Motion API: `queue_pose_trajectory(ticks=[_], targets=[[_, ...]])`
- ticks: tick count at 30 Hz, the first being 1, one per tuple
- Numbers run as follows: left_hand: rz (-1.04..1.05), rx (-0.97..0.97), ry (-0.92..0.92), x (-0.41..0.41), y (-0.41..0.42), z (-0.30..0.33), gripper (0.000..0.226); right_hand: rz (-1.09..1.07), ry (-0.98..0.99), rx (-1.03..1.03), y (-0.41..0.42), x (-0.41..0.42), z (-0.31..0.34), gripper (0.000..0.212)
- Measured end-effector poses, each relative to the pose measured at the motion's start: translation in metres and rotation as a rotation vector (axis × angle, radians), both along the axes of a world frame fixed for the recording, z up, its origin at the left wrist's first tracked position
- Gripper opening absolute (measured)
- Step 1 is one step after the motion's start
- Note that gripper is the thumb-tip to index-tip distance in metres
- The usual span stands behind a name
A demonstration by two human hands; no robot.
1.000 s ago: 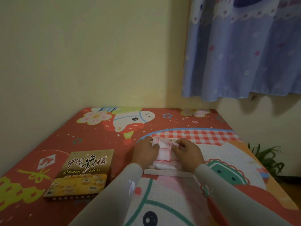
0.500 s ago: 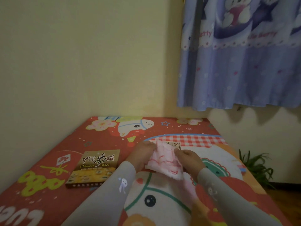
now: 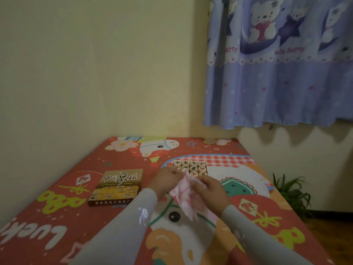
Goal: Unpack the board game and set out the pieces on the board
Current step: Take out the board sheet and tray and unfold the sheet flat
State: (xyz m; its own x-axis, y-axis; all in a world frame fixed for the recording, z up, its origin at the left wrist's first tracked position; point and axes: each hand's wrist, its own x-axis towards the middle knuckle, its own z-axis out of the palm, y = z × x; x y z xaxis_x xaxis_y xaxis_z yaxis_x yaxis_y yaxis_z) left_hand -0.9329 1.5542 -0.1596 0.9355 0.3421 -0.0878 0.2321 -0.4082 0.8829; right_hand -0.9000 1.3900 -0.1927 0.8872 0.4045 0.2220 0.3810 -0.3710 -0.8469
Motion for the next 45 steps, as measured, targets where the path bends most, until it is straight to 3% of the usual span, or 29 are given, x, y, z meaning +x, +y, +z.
queue_pose_trajectory(ticks=[3,8,11,15,19,26,32,35,41,45], targets=[[-0.013,0.011,-0.009,-0.008,0.01,-0.004,0.022,-0.061,0.109,0.077,-0.013,0.004,0.003,0.026],[-0.064,0.071,-0.072,-0.02,0.026,-0.013,0.011,-0.116,0.341,0.189,-0.035,0.013,-0.003,0.013],[-0.092,0.231,-0.055,-0.02,0.036,-0.023,0.006,-0.13,0.394,0.207,-0.043,0.015,-0.007,0.015],[-0.038,0.413,-0.08,-0.019,0.048,-0.029,0.016,-0.166,0.453,0.232,-0.05,0.017,-0.011,0.016],[0.067,0.445,-0.095,-0.023,0.065,-0.024,0.012,-0.231,0.425,0.174,-0.063,0.026,-0.02,0.024],[-0.088,0.626,0.229,-0.046,0.103,-0.012,0.006,-0.236,0.46,-0.034,-0.093,0.025,-0.026,0.03],[-0.27,0.818,0.378,-0.056,0.098,-0.009,0.027,-0.193,0.393,-0.111,-0.098,0.019,-0.029,0.046],[-0.215,0.823,0.287,-0.053,0.096,-0.006,0.029,-0.209,0.252,-0.159,-0.094,0.018,-0.023,0.049],[-0.04,0.776,-0.083,-0.045,0.102,0.012,0.034,-0.208,0.015,-0.054,-0.084,0.024,0.004,0.042],[-0.037,0.793,-0.11,-0.049,0.101,0.014,0.025,-0.235,0.002,0.013,-0.082,0.024,0.007,0.047]])
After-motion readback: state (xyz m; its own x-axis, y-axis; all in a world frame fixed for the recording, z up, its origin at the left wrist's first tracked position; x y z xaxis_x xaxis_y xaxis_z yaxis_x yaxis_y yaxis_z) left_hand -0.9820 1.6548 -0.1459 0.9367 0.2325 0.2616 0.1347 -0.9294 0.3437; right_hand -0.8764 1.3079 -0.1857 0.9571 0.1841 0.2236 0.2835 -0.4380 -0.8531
